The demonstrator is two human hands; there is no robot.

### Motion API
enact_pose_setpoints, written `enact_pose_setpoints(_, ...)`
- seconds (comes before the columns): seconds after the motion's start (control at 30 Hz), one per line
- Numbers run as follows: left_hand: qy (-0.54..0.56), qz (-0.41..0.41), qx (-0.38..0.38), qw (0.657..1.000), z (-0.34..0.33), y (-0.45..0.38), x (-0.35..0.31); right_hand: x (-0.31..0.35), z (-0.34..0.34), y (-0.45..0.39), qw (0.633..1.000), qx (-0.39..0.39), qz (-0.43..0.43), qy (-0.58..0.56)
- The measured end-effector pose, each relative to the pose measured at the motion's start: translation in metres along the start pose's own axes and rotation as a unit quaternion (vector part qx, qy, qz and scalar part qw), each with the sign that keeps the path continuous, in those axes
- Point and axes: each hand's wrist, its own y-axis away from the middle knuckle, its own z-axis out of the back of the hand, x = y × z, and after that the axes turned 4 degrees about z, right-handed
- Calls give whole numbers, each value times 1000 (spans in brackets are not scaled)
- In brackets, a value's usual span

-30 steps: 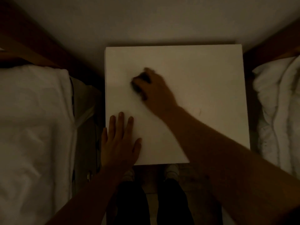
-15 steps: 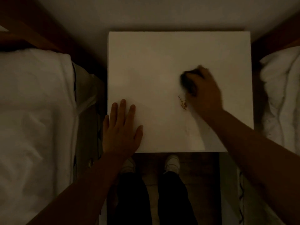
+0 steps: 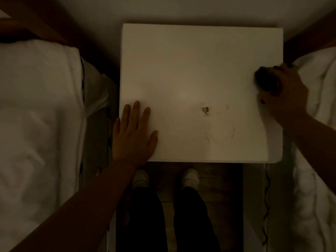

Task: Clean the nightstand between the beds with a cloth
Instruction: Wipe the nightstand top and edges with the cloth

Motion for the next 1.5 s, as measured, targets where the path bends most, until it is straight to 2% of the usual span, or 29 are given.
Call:
enact_pose_setpoints(0.1, -8, 1, -3, 1000, 0, 1, 0, 17, -25, 18, 998, -28, -41, -46)
enact_pose_setpoints(0.17, -7, -5, -8, 1000, -1, 2, 0, 51, -46, 24, 996, -46, -31, -74)
enact_pose_setpoints(0.27, -5, -14, -12, 1000, -3, 1, 4, 116, -72, 37, 994, -33, 46, -98)
enact_pose_setpoints(0.37, -12, -22, -11, 1000, -2, 1, 5, 165, -86, 57, 976, 47, 175, -118)
enact_pose_setpoints(0.43, -8, -30, -18, 999, -2, 1, 4, 172, -79, 62, 962, 95, 219, -131)
enact_pose_setpoints(0.5, -3, -30, -21, 999, -4, 2, 5, 156, -58, 62, 972, 57, 184, -134)
enact_pose_setpoints(0.6, -4, -28, -24, 999, -10, -1, 8, 87, -24, 62, 989, -64, 35, -128)
enact_pose_setpoints(0.63, -6, -30, -26, 999, -11, -1, 9, 60, -15, 70, 987, -86, -19, -132)
enact_pose_setpoints(0.7, -7, -28, -32, 999, -13, 0, 9, 26, -7, 91, 982, -79, -106, -132)
enact_pose_setpoints(0.8, -5, -27, -33, 999, -13, -1, 7, 22, -26, 104, 978, -80, -139, -131)
enact_pose_setpoints(0.9, 5, -30, -35, 999, -12, 0, 7, 57, -51, 97, 977, -108, -142, -117)
enact_pose_setpoints(1.0, 24, -28, -37, 999, -10, 1, 6, 105, -74, 94, 986, -96, -66, -122)
enact_pose_setpoints(1.07, 31, -32, -34, 998, -7, 1, 4, 131, -83, 95, 990, -54, 12, -131)
enact_pose_setpoints(1.13, 25, -29, -31, 999, -6, 2, 4, 138, -81, 94, 984, 19, 120, -133)
enact_pose_setpoints(1.2, 15, -24, -28, 999, -6, 1, 3, 120, -69, 92, 977, 32, 178, -117)
enact_pose_setpoints(1.23, 11, -22, -28, 999, -7, 1, 3, 102, -61, 93, 982, 7, 154, -107)
enact_pose_setpoints(1.3, 2, -18, -32, 999, -8, 1, 3, 55, -48, 103, 992, -59, 42, -101)
enact_pose_setpoints(1.37, -1, -18, -40, 999, -8, 1, 3, 27, -44, 126, 990, -77, -44, -111)
enact_pose_setpoints(1.5, 0, -22, -41, 999, -9, 1, 2, 46, -74, 137, 982, -129, -99, -97)
